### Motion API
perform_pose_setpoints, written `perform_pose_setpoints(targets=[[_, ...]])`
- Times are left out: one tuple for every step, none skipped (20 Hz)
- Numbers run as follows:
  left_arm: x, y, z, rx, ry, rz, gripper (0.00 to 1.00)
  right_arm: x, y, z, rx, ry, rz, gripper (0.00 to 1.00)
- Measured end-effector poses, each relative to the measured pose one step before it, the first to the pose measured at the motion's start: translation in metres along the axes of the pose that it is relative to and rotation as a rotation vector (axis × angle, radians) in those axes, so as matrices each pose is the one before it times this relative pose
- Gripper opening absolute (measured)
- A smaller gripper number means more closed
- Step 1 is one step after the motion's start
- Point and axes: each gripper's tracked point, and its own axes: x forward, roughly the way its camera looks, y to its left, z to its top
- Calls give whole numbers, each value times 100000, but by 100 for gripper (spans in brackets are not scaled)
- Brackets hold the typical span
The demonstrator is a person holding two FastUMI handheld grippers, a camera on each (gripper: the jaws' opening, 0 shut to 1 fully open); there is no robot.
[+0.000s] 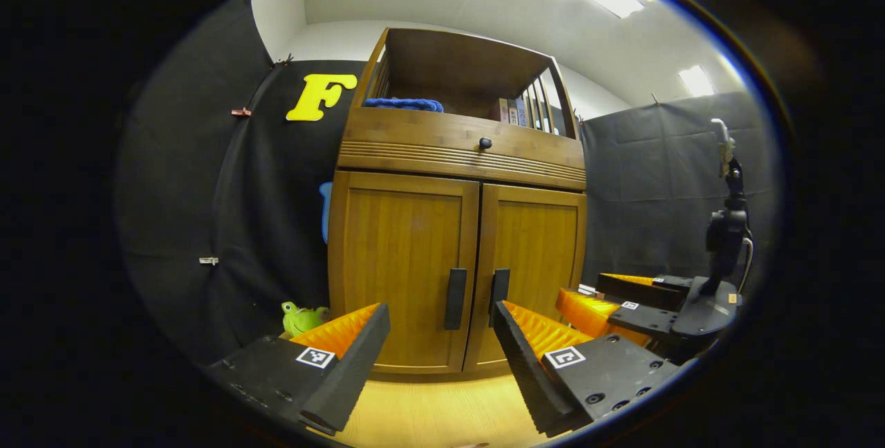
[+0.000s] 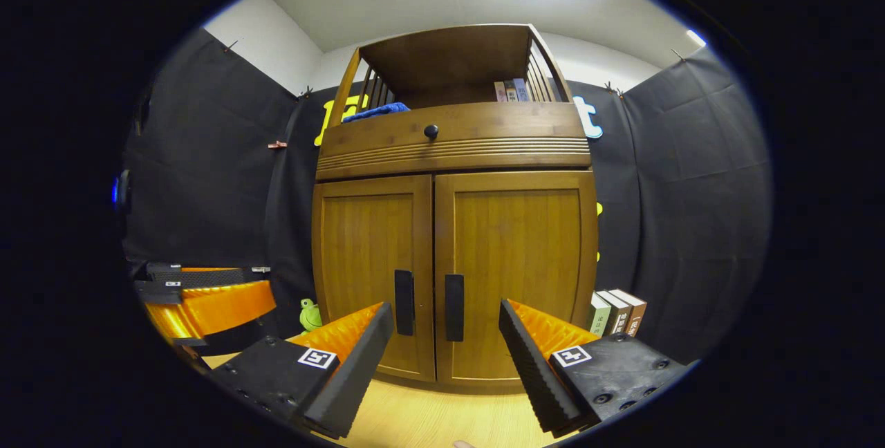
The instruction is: Open the right door of the double-door shoe cabinet with the right hand, and open the left door with the left hand.
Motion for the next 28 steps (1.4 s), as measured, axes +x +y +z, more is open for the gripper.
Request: perform_pose_setpoints(targets=[[-86,213,-79,209,166,129,94,666,50,-129,113,41,24,97],[-62,142,-3,285,273,64,94,683,30,-66,-3,-158,-257,97],[-29,198,-198,174,262,160,94,763,-24,-158,-115,47,-165,97],[-30,261,-22,43,205,72,94,700,67,-266,27,229,-192,98],[-40,186,-164,-10,290,84,94,778,134,-279,245,475,35,98],[-9,257,-34,-44,181,282,94,797,207,-311,199,514,178,96],[-95,302,-77,50,14,434,94,717,157,-220,43,389,149,96],[-71,325,-24,-22,-82,505,94,813,42,-176,-204,-131,-380,97],[-169,305,-42,5,-75,332,94,811,-88,-1,-288,-497,-878,97],[-155,315,-13,-18,58,295,94,998,-24,-201,-379,-803,-683,98],[-119,297,6,41,-100,354,94,851,-65,-148,-211,-380,-997,98],[-146,467,47,191,27,551,94,933,-166,-447,-79,350,-1082,96],[-282,417,-147,-5,-161,650,94,894,-79,-547,267,985,-691,96],[-45,390,-18,62,-133,587,95,964,-221,-831,499,1863,-795,96],[9,287,-68,-85,-183,600,94,769,-192,-784,596,2098,-406,96],[-23,341,25,-118,-283,517,94,840,-127,-727,672,1647,-80,96],[190,374,148,-180,-65,422,94,645,-151,-537,135,1275,-736,97],[153,323,-27,-238,174,414,94,662,-117,-277,-172,538,-758,96],[82,368,-76,30,205,488,94,581,-157,-216,-136,60,-1008,96],[102,286,-82,288,268,725,95,512,-193,-164,-351,-455,-1454,94],[32,300,-178,368,249,621,95,496,-211,-38,-103,-668,-1030,97],[77,182,23,238,145,361,95,286,-79,-268,317,-147,-756,88],[169,37,-37,53,-21,211,95,320,-84,-288,498,231,-563,84],[113,-7,155,-50,-143,2,95,399,-170,-154,410,375,-198,84],[44,-57,1,-74,-97,-74,95,372,-33,-293,30,739,-327,80],[60,34,29,-3,45,46,95,423,-1,-329,-87,652,-53,76],[61,182,-11,-51,70,260,95,425,125,-130,-175,42,199,76],[38,154,-74,7,290,251,95,311,49,-84,75,-158,-162,70]])
